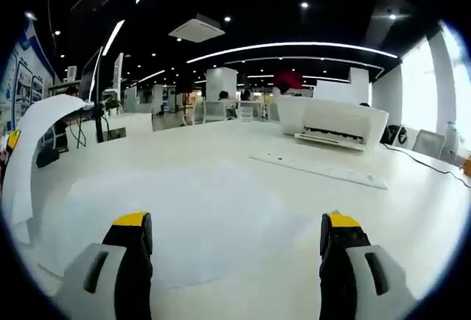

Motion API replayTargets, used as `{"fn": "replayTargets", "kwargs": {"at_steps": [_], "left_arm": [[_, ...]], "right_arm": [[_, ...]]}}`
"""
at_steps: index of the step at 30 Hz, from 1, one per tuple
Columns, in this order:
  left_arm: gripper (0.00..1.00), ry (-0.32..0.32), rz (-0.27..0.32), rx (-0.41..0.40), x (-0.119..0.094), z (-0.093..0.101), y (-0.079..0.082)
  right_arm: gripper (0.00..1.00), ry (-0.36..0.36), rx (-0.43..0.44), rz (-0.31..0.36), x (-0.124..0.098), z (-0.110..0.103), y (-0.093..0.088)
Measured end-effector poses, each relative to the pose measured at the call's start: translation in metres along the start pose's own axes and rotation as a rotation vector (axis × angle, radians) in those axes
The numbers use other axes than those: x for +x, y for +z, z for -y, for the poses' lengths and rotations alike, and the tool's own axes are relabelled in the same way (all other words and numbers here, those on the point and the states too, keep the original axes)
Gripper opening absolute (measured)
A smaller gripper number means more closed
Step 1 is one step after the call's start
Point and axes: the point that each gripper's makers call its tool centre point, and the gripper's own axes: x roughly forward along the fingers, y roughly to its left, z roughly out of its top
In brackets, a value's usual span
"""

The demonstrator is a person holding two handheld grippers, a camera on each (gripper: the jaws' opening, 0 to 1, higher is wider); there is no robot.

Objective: Organize the stack of printing papers by aligning and flattening the scattered papers on the table

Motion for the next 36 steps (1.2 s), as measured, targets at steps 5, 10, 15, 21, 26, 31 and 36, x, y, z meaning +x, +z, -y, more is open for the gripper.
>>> {"fn": "replayTargets", "kwargs": {"at_steps": [5,10,15,21,26,31,36], "left_arm": [[0.06,-0.001,-0.003,-0.006,0.001,-0.001,0.000],[0.06,-0.003,-0.003,-0.012,0.001,-0.002,0.000],[0.06,-0.001,-0.006,-0.008,0.001,-0.001,-0.001],[0.06,-0.002,-0.007,-0.015,0.002,0.000,-0.002],[0.06,-0.004,-0.007,-0.017,0.002,-0.002,-0.001],[0.06,-0.005,-0.005,-0.020,0.001,-0.005,0.001],[0.06,-0.005,-0.005,-0.020,0.001,-0.006,0.001]], "right_arm": [[0.90,0.000,0.014,0.004,0.004,0.007,0.001],[0.90,0.011,-0.012,0.020,0.009,0.005,0.005],[0.90,0.049,-0.043,-0.024,0.013,-0.002,-0.003],[0.89,0.071,-0.021,-0.052,0.013,-0.003,-0.009],[0.87,0.083,0.002,-0.096,0.013,-0.006,-0.017],[0.88,0.072,0.000,-0.096,0.012,-0.005,-0.018],[0.87,0.065,0.005,-0.096,0.011,-0.006,-0.018]]}}
